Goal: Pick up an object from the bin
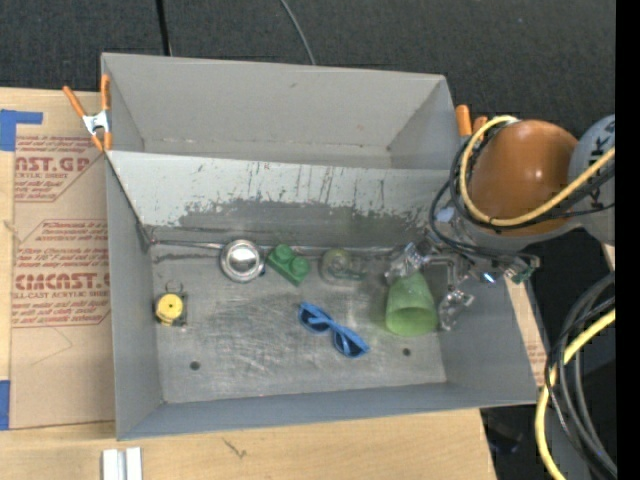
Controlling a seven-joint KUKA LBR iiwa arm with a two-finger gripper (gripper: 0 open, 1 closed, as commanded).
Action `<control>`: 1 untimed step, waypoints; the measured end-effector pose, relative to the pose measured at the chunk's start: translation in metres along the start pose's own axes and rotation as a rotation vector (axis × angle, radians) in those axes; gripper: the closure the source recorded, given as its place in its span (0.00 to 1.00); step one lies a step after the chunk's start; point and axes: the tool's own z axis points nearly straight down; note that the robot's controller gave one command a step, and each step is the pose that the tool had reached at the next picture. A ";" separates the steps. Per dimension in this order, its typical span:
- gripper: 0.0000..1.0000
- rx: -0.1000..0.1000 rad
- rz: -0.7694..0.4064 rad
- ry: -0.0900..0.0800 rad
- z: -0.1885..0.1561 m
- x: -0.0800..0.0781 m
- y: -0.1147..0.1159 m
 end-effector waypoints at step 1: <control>0.00 -0.020 -0.293 0.007 0.037 -0.001 -0.002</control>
Offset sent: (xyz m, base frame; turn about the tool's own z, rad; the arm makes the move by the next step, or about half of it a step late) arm -0.0012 -0.0082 -0.0417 -0.2954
